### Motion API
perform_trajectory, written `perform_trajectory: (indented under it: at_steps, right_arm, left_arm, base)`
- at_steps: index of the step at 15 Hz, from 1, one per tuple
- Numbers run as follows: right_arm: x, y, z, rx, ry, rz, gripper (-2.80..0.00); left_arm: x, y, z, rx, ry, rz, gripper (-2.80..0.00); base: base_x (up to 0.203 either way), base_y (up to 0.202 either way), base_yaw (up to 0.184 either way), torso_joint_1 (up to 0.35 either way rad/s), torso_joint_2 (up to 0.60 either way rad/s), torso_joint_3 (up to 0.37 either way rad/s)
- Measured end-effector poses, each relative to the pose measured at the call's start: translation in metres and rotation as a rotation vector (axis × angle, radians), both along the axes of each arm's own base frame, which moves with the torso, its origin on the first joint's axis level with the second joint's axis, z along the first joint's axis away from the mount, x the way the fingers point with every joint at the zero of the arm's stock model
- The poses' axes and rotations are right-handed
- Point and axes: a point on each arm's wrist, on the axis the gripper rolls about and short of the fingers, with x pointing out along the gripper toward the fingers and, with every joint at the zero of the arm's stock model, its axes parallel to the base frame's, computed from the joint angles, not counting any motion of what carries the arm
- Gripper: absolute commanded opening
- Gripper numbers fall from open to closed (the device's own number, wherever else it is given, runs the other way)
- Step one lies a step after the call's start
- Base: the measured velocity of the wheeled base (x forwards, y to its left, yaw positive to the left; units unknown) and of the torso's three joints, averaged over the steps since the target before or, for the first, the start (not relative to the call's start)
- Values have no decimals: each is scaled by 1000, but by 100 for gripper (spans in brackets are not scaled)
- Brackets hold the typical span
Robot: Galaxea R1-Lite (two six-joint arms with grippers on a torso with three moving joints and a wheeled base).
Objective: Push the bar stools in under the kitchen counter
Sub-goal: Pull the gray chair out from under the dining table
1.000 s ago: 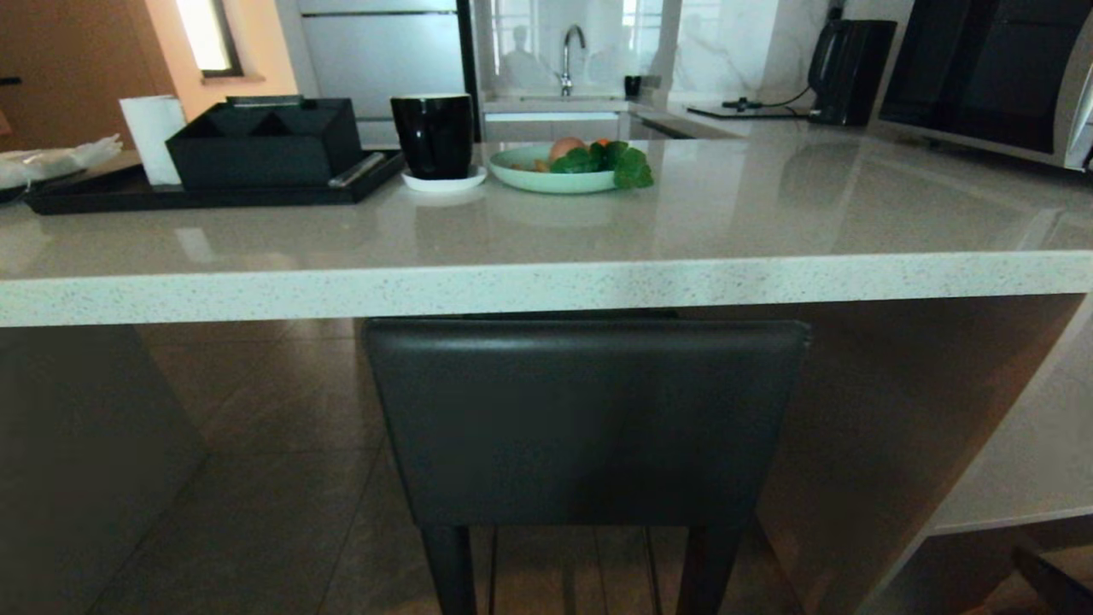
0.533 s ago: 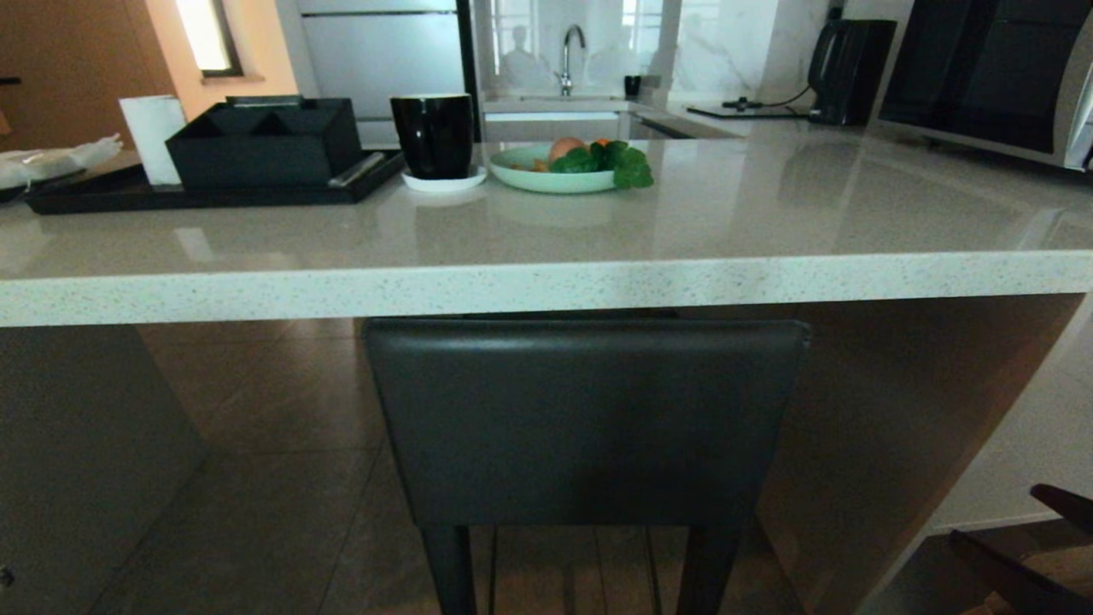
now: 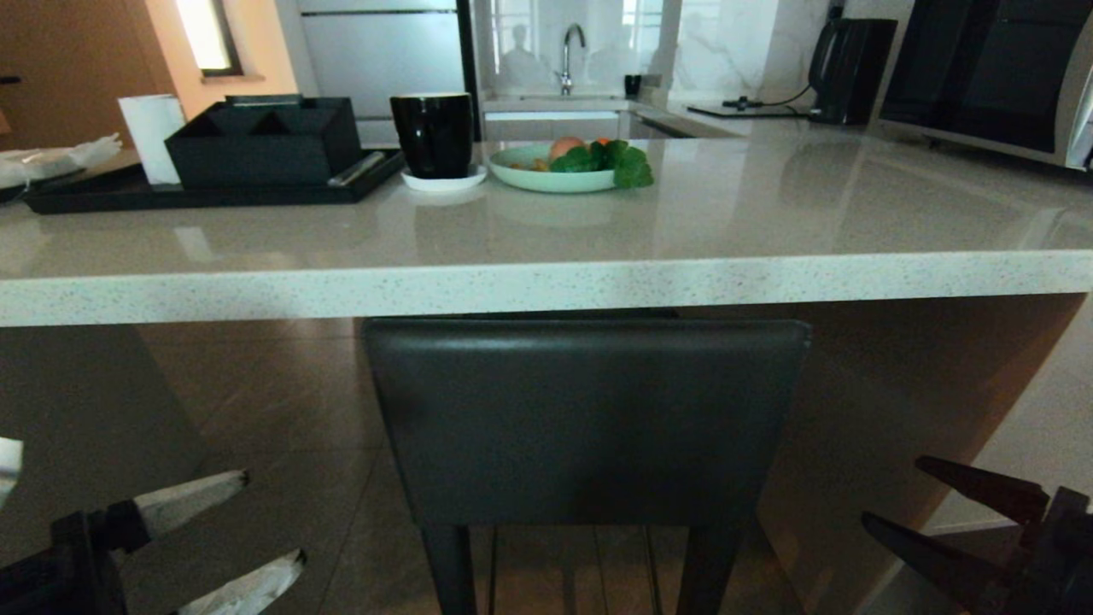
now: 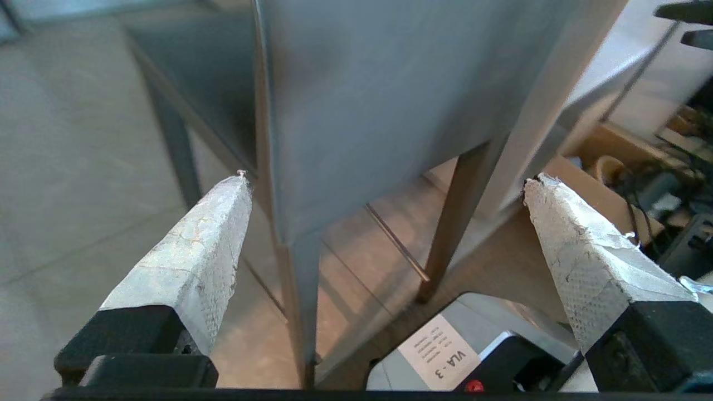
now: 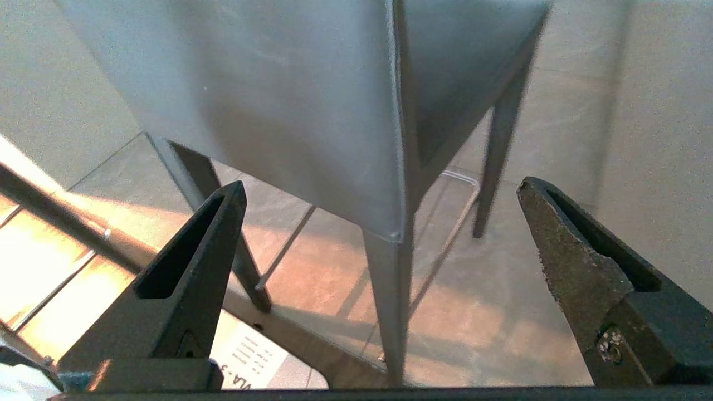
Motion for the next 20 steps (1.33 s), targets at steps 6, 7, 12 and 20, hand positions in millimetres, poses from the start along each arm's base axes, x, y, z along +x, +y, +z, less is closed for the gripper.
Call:
perform_trajectory:
  at_steps: [6, 7, 12, 20]
  right_arm:
    - [40, 7, -13, 39, -86, 221, 0]
    - [48, 8, -14, 42, -83, 238, 0]
    - [73, 11, -20, 53, -71, 301, 0]
    - [106, 17, -25, 50, -96, 315, 0]
  left_arm:
    - [62, -5, -27, -37, -105, -121, 0]
    - [68, -8, -28, -39, -129, -137, 0]
    - [96, -20, -33, -39, -115, -182, 0]
    - [127, -24, -41, -33, -99, -174, 0]
  base:
    - [0, 0, 0, 0, 0, 0]
    - [0, 0, 0, 0, 0, 0]
    - [0, 0, 0, 0, 0, 0]
    - [0, 0, 0, 0, 0, 0]
